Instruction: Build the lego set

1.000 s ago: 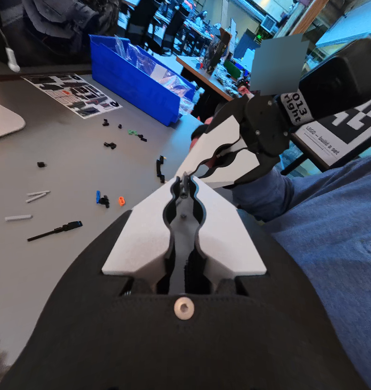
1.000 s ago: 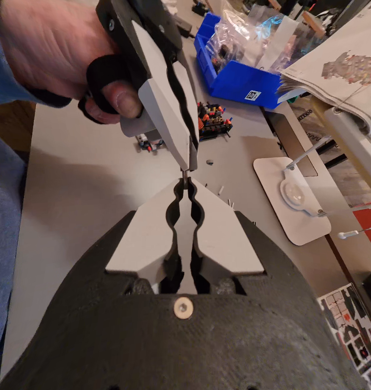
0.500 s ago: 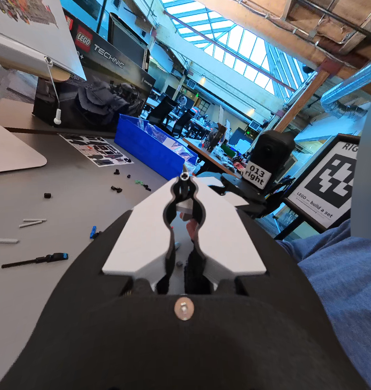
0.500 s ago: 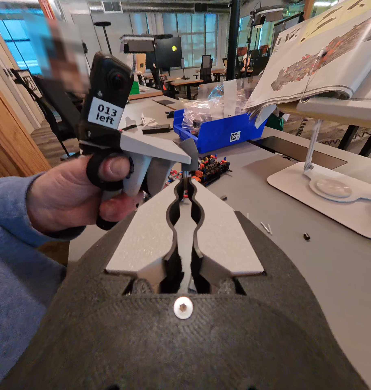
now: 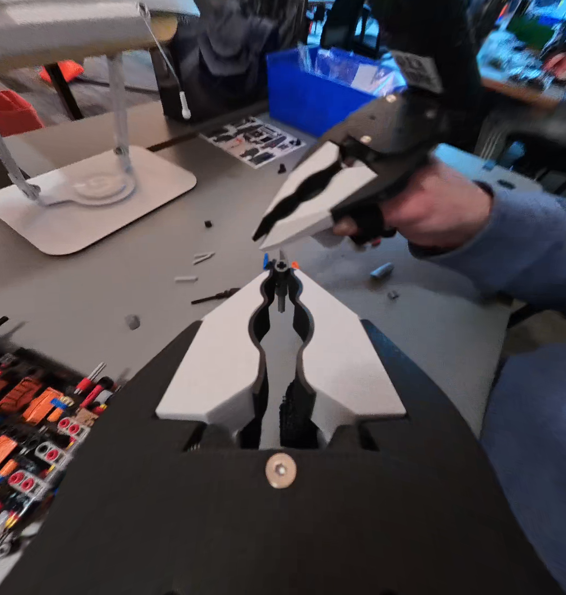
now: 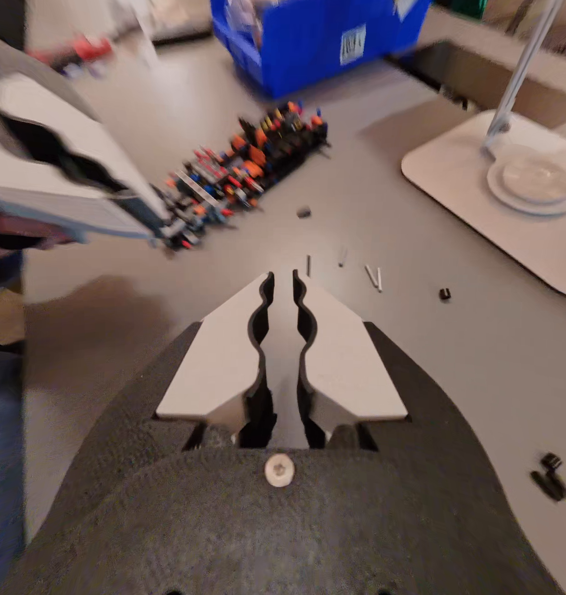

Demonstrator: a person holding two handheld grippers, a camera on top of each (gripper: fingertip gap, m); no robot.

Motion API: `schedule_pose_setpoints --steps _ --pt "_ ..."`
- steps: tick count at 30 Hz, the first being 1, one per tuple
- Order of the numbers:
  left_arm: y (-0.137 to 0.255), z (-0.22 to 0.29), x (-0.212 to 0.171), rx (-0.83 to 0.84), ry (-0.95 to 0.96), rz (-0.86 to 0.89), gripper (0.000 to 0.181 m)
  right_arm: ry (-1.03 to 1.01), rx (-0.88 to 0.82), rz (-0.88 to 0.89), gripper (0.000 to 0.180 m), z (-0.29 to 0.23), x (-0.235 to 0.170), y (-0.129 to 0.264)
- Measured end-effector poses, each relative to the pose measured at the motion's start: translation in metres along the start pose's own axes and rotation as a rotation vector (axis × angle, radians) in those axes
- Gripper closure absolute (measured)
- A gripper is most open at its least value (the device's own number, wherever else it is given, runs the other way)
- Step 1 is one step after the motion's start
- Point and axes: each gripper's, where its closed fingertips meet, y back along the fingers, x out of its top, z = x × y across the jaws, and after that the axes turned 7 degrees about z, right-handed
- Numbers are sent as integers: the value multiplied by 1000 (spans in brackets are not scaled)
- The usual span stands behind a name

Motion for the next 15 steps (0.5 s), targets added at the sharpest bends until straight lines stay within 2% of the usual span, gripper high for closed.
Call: schedule_pose_setpoints --steps 7,12,15 --pt "-1 -16 -31 47 -101 -129 175 52 -48 -287 171 49 -28 -72" --pt "0 -20 -38 22 -60 -127 175 61 -80 -403 166 63 -42 -93" --pt "1 -24 -42 17 -46 -129 175 56 -79 -407 175 66 -40 -95"
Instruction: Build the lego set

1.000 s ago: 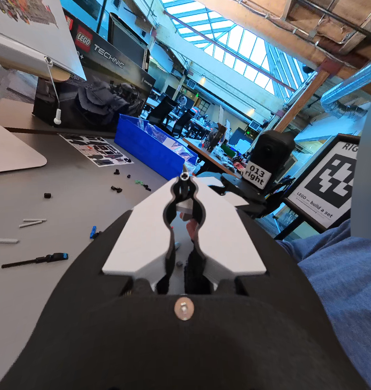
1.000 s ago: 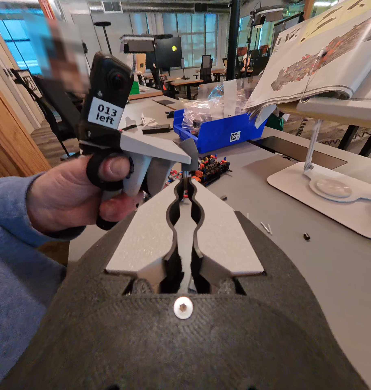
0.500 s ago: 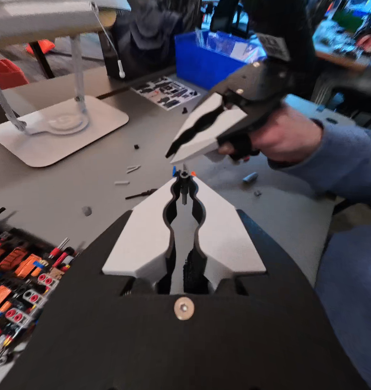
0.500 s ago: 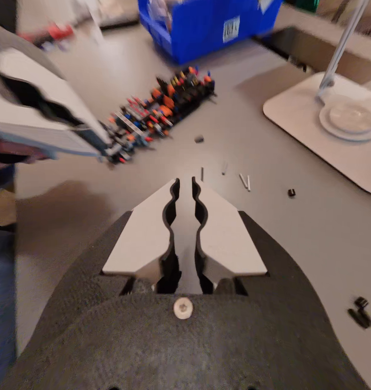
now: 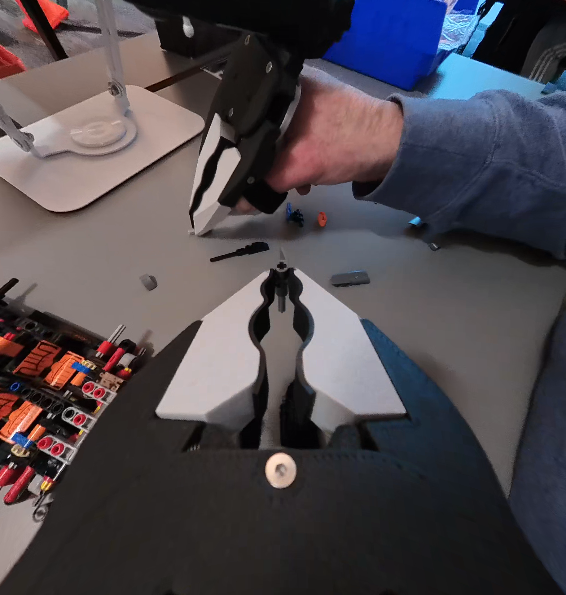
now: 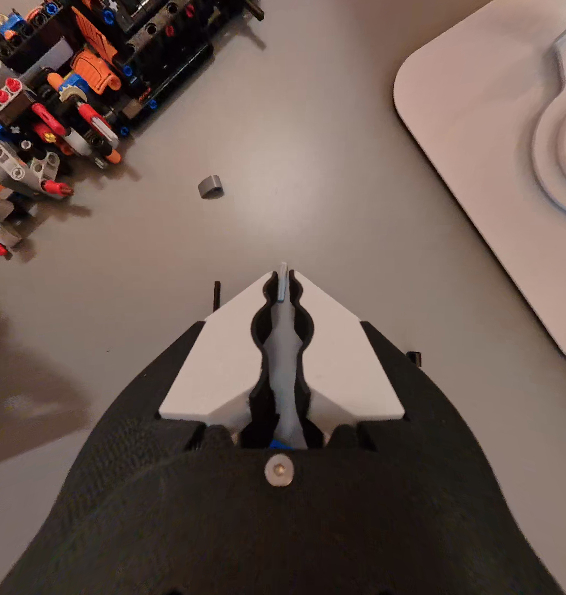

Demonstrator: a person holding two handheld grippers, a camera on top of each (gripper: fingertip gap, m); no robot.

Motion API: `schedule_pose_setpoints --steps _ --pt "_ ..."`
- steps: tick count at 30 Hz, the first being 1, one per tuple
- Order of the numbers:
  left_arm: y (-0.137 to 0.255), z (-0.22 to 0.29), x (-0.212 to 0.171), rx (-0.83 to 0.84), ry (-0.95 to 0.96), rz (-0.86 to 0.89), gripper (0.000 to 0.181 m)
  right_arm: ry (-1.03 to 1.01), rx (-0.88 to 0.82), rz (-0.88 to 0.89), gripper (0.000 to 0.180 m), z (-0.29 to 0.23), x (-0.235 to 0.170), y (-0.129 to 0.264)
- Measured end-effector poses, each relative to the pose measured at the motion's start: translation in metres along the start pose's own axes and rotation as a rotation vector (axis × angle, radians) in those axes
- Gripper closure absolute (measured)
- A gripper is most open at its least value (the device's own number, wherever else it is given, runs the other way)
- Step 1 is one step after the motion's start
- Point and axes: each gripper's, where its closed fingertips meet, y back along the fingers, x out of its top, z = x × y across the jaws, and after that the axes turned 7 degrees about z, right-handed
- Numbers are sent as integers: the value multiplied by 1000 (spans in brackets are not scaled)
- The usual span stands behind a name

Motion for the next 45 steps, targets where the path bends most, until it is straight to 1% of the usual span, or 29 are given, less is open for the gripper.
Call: schedule_pose_setpoints --steps 4,6,7,9,11,14,19,23,27,31,38,45 --pt "-1 -1 -4 -9 8 -9 175 -10 55 -3 178 -2 1 1" --pt "-1 0 -4 -16 15 -9 175 -68 125 85 178 -13 13 9" --pt "-1 -1 -3 -18 20 -5 175 -71 170 148 178 -22 22 18" --pt "0 1 2 -45 56 18 175 -134 344 340 179 -56 50 49" --pt "1 4 8 -83 96 44 175 -193 508 494 179 -86 70 84" --pt "1 8 17 -118 132 76 175 -225 620 620 179 -113 77 117" --pt "4 14 33 -134 139 99 175 -285 677 729 179 -123 71 131" --pt "6 20 42 -154 159 106 175 -313 772 788 179 -132 70 144" --pt "7 24 45 -174 163 95 175 -292 767 804 179 -134 67 145" --pt "7 29 49 -214 190 103 175 -313 793 829 179 -131 68 150" --pt "7 31 50 -244 180 88 175 -317 833 837 179 -131 67 153" --pt "5 37 56 -295 232 121 175 -317 850 892 179 -128 65 160"
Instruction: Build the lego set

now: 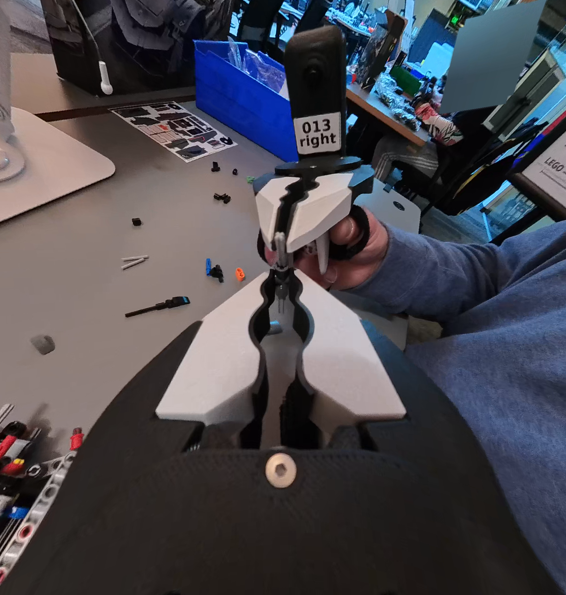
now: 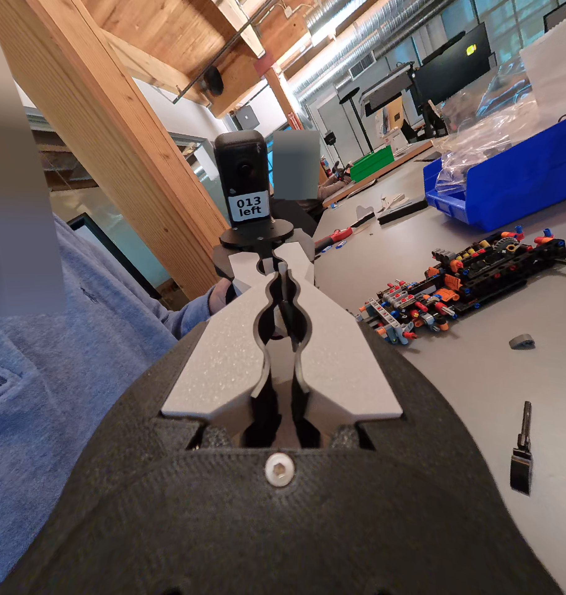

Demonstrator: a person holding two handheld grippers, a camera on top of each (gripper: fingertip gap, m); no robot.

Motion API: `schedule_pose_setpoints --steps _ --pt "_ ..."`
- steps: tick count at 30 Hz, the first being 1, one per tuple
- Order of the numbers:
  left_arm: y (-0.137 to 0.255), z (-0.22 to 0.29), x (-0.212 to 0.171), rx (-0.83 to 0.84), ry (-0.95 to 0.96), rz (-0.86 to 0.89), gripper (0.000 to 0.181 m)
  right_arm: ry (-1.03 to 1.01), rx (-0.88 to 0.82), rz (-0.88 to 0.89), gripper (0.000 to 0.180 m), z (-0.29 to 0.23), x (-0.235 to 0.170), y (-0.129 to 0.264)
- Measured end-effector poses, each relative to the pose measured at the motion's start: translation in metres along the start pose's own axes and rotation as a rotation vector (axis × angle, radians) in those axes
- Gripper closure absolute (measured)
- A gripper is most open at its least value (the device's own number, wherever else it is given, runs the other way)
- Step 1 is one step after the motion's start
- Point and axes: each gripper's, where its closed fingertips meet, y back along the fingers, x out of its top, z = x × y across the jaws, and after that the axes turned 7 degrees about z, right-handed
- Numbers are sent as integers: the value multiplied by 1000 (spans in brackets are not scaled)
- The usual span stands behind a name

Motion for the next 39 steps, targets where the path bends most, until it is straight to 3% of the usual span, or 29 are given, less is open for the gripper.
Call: schedule_pose_setpoints --steps 11,22,30,39 --pt "-4 17 5 -120 36 36 175 -13 102 74 179 -15 8 11" --pt "-9 8 5 -3 -4 -17 175 44 27 98 179 -14 13 14" --pt "-15 4 2 106 -98 -96 175 139 -85 24 180 -8 6 14" --pt "-19 7 3 128 -107 -115 175 172 -115 43 179 -8 8 20"
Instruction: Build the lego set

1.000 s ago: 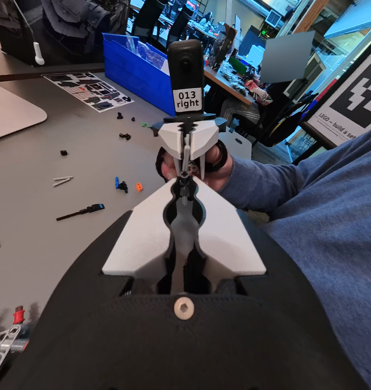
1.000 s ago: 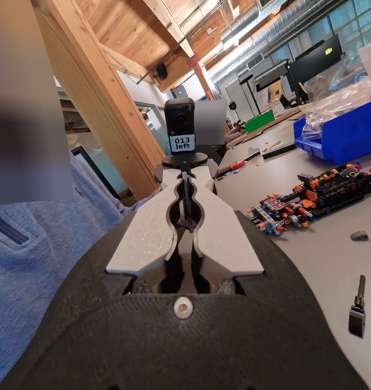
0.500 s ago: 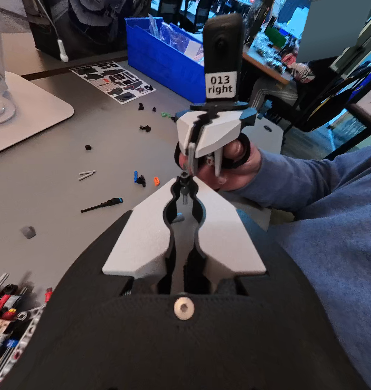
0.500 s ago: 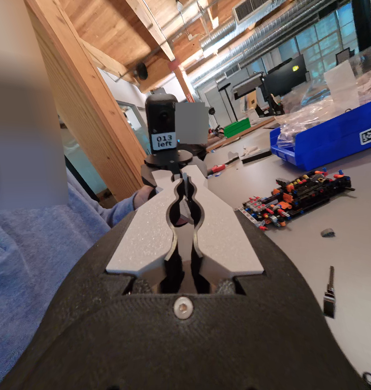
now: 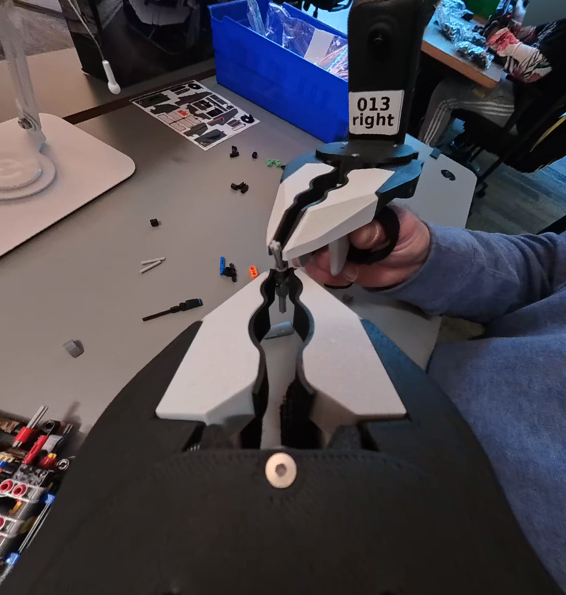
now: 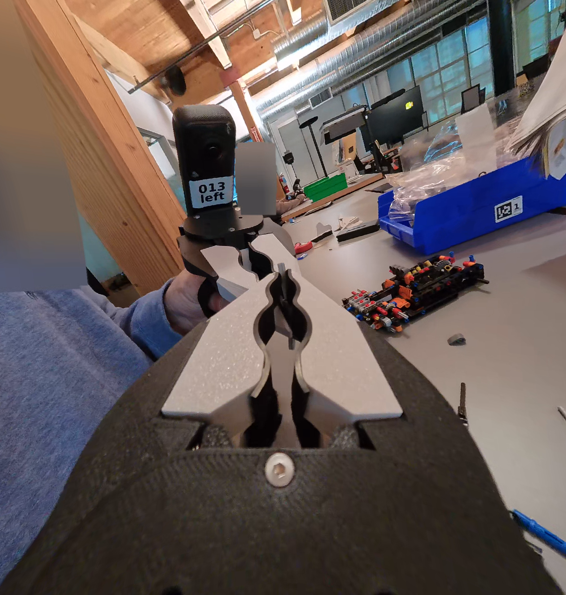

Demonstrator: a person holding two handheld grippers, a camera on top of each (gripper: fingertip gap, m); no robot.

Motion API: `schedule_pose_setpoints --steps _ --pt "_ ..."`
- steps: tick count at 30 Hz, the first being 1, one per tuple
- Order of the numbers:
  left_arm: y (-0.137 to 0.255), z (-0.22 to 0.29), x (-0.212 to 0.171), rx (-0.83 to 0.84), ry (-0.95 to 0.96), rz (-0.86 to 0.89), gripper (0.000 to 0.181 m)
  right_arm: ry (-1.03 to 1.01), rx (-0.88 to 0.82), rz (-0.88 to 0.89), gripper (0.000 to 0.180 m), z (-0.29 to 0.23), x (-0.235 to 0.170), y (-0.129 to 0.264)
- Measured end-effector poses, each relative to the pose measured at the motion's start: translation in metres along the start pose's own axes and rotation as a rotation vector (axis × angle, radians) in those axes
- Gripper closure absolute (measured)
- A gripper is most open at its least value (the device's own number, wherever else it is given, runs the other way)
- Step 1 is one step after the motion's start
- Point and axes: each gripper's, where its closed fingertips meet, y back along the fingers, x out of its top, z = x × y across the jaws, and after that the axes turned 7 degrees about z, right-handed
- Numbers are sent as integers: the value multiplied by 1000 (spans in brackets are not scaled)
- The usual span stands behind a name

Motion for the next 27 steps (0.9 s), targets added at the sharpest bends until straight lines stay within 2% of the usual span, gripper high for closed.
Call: schedule_pose_setpoints --steps 18,27 --pt "-7 -1 8 87 0 9 175 36 -56 105 179 1 9 10" --pt "-7 0 8 148 -108 -35 175 57 -53 63 180 -2 9 14"
